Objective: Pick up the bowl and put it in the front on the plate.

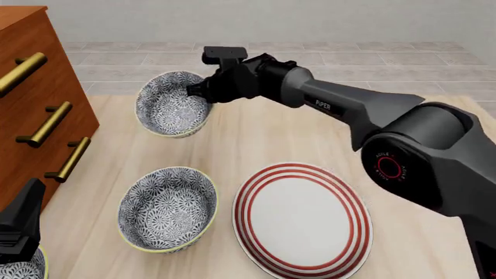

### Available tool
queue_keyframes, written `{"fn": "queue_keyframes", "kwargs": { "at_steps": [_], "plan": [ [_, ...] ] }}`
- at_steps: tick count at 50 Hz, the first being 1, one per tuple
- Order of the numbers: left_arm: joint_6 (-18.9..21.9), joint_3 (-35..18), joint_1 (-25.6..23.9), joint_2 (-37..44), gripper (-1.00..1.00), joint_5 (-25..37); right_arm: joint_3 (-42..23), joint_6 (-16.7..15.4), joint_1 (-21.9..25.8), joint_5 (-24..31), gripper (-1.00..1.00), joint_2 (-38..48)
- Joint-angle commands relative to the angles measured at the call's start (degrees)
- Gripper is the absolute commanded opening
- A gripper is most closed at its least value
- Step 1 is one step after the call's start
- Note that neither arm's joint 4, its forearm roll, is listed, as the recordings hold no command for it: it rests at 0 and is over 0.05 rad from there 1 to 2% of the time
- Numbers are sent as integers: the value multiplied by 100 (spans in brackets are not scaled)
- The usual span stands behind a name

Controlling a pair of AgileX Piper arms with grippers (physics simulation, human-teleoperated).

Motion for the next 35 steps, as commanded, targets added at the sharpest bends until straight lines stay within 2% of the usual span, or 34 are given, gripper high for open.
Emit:
{"fn": "queue_keyframes", "kwargs": {
  "at_steps": [1,8,15,18,22,23,24,27,31,35],
  "plan": [
    [0,0,0,0,100,0,149,118,-4,16,-100,-282],
    [0,0,0,0,100,0,179,202,-12,172,-100,-392],
    [0,0,0,0,100,0,555,349,-38,16,-100,-657],
    [0,0,0,0,100,0,475,403,-72,189,-100,-596],
    [0,0,0,0,100,0,744,501,-111,15,-100,-825],
    [0,0,0,0,100,0,641,481,-86,218,-100,-741],
    [0,0,0,0,100,0,849,557,-120,20,-100,-910],
    [0,0,0,0,100,0,954,606,-147,8,-100,-990],
    [0,0,0,0,100,0,1400,852,-17,-91,-100,-1312],
    [0,0,0,0,100,0,1593,860,-52,-93,-100,-1525]
  ]
}}
